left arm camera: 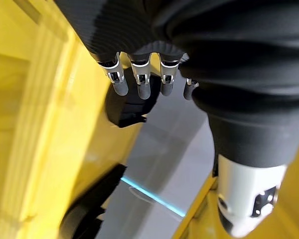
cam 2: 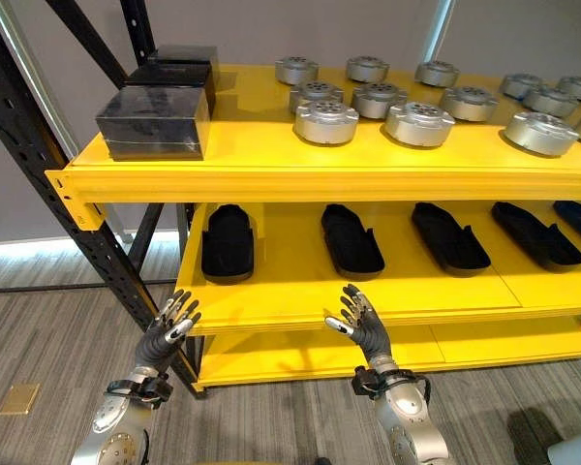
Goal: Move parts from the plastic box to the shelf.
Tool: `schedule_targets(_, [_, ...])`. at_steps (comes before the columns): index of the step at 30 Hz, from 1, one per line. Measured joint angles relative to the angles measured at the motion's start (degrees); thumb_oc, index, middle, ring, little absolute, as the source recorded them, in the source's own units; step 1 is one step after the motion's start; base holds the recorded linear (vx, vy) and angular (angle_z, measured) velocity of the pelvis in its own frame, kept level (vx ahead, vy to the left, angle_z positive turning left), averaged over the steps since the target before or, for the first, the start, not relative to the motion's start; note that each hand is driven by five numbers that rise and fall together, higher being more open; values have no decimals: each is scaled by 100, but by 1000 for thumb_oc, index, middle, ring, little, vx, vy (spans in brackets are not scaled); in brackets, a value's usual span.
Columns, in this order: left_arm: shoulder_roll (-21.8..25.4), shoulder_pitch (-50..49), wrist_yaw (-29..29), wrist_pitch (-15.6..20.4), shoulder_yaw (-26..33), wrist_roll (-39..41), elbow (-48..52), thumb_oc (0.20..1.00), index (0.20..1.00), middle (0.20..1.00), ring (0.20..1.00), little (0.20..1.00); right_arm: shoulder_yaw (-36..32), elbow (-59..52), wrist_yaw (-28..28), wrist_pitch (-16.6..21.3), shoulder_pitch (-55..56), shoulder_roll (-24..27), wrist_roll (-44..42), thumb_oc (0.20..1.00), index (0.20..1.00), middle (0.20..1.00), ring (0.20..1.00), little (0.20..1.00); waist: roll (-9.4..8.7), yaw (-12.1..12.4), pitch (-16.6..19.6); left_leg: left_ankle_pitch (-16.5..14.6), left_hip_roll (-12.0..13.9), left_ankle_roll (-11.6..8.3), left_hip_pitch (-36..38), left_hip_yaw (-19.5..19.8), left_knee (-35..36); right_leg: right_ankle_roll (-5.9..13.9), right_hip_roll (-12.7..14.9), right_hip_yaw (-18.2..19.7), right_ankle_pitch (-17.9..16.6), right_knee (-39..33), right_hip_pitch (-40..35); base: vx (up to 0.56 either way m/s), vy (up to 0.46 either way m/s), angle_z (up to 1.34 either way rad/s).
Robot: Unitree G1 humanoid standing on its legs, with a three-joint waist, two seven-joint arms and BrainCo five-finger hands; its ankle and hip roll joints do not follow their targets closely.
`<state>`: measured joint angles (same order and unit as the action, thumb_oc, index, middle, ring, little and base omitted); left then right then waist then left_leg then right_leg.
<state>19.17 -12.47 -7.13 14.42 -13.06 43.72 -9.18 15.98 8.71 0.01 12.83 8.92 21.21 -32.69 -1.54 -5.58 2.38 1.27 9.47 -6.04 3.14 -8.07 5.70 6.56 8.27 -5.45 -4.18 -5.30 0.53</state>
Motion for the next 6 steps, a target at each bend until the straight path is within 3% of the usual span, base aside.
schedule_targets(6, [-88,2,0,-18,-31,-1,-19,1000,1000,1000,1000,1000,25,-1,2,0,0,1,-40,1000,1000,1000,1000,1000,130,-21,-93,7,22,7,97,-76,1,-6,-22,62,-23,-23,-46,10,-2,-7])
